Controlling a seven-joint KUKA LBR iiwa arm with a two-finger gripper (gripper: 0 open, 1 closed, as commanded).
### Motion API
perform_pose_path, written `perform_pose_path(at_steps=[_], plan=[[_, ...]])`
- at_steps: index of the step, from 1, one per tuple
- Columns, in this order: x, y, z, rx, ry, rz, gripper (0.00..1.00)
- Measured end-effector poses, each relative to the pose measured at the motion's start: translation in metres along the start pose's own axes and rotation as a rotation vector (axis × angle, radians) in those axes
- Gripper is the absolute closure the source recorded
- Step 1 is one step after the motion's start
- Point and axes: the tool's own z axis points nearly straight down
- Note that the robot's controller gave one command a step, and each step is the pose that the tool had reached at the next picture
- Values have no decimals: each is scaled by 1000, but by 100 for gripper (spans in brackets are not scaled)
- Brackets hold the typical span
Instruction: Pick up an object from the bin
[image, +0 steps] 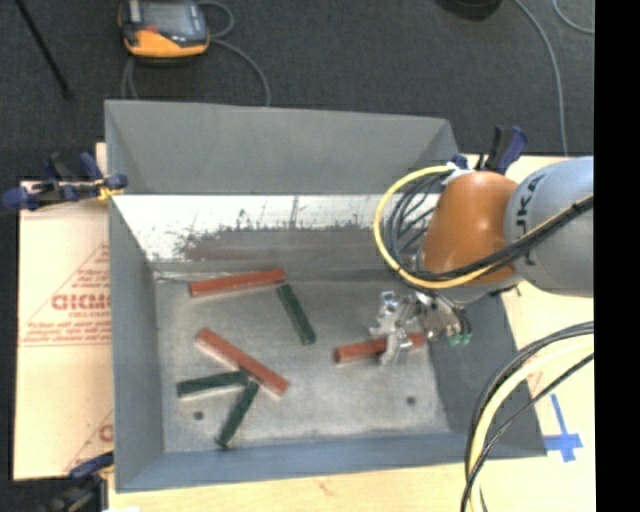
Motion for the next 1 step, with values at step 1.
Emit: perform_pose_path(at_steps=[1], plan=[[-13,-10,-137,0,-1,-2,100]])
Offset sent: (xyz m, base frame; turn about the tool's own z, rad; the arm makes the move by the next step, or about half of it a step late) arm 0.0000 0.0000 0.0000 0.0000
